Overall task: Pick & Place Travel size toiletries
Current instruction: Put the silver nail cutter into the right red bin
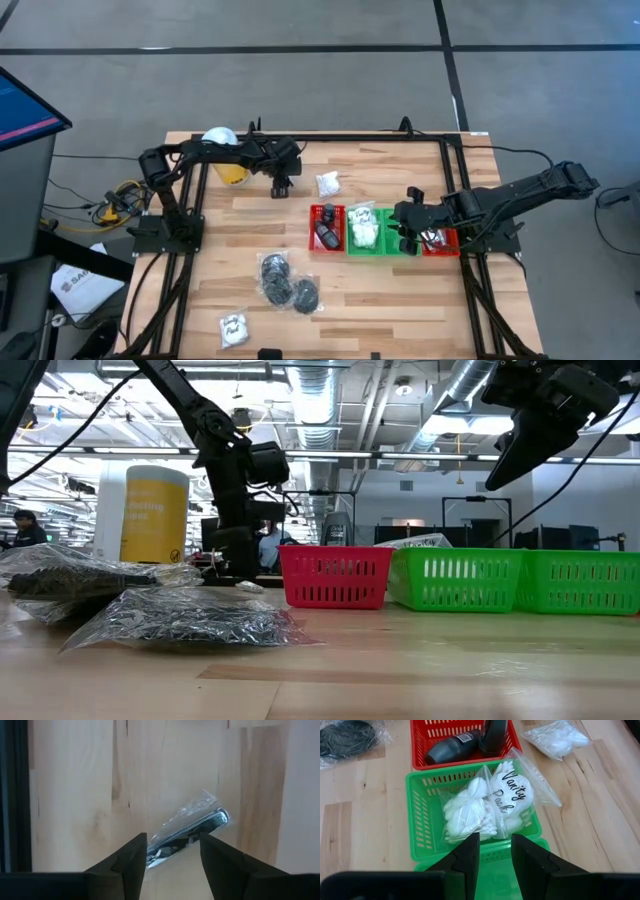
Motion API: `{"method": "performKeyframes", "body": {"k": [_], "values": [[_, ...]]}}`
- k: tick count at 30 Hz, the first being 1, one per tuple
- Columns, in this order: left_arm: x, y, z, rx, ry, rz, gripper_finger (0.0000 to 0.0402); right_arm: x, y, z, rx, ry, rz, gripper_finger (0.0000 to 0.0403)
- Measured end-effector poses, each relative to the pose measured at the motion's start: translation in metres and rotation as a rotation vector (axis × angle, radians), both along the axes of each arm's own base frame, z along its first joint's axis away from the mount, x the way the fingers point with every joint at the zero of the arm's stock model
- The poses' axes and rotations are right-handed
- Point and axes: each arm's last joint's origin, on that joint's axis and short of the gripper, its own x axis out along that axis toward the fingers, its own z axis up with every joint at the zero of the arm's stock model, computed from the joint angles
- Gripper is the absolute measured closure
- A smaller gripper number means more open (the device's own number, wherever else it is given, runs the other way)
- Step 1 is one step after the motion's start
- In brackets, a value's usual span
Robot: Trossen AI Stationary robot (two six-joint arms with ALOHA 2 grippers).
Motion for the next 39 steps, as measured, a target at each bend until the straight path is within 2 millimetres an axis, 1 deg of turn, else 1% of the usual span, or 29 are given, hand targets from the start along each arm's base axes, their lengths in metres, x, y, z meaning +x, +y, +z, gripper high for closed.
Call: {"method": "performKeyframes", "body": {"k": [3,7,10,17,23,31,37,39], "values": [[0.001,0.0,-0.004,-0.012,-0.002,-0.005,0.0229,0.0,0.0,0.0,0.0,-0.001,0.0,0.0301],[0.004,0.001,-0.018,-0.038,0.028,-0.007,0.0229,0.0,0.0,0.0,0.0,0.0,0.0,0.0301],[0.006,0.002,-0.024,-0.046,0.04,-0.005,0.0229,0.0,0.0,0.0,0.0,0.003,0.001,0.0301],[0.004,0.002,-0.022,-0.053,0.035,0.023,0.0235,0.0,0.0,0.0,-0.004,0.004,0.005,0.0301],[0.001,-0.001,-0.024,-0.084,0.055,0.083,0.0281,0.0,0.0,0.0,-0.004,0.004,0.006,0.0301],[0.001,-0.002,-0.024,-0.1,0.053,0.125,0.0373,0.0,0.0,0.0,-0.006,0.005,0.008,0.0301],[0.002,-0.004,-0.024,-0.116,0.034,0.194,0.0375,0.0,0.0,0.0,-0.005,0.005,0.008,0.0301],[0.001,-0.004,-0.021,-0.119,0.015,0.223,0.0375,0.0,0.0,0.0,-0.006,0.005,0.008,0.0301]]}}
